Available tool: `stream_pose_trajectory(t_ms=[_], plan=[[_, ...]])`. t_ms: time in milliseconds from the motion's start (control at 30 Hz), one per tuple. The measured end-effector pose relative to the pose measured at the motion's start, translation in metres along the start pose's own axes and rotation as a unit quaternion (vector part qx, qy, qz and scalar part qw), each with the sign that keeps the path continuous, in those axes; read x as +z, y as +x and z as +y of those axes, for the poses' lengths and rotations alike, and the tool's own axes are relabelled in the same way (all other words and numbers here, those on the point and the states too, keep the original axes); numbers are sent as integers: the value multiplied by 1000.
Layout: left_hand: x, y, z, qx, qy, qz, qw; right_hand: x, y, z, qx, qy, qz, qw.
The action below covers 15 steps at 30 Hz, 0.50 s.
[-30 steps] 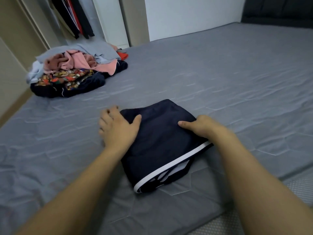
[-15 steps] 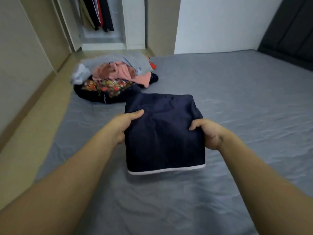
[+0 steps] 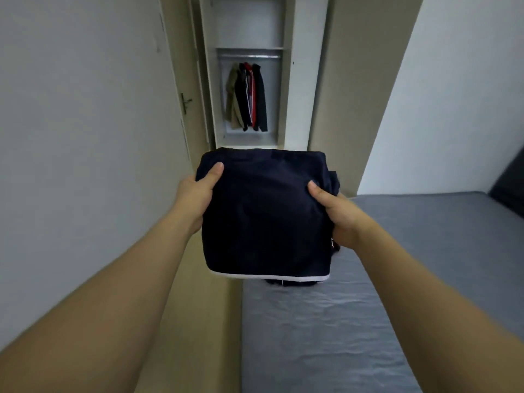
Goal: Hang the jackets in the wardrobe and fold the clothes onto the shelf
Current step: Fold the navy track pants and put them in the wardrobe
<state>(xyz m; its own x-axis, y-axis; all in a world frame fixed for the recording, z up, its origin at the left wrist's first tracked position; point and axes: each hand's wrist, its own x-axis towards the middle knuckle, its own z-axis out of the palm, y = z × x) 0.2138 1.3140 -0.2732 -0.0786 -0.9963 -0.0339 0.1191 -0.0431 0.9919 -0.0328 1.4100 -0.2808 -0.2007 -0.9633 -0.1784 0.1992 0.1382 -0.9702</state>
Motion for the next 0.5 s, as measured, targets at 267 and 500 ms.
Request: stream_pose_trajectory(t_ms=[267,500], plan=[[-91,46,143,178,141,86,970,142,25,-118,-56,13,-11,998],[-123,140,175,218,176,127,952,198,111,-140,-78,33,19,996]])
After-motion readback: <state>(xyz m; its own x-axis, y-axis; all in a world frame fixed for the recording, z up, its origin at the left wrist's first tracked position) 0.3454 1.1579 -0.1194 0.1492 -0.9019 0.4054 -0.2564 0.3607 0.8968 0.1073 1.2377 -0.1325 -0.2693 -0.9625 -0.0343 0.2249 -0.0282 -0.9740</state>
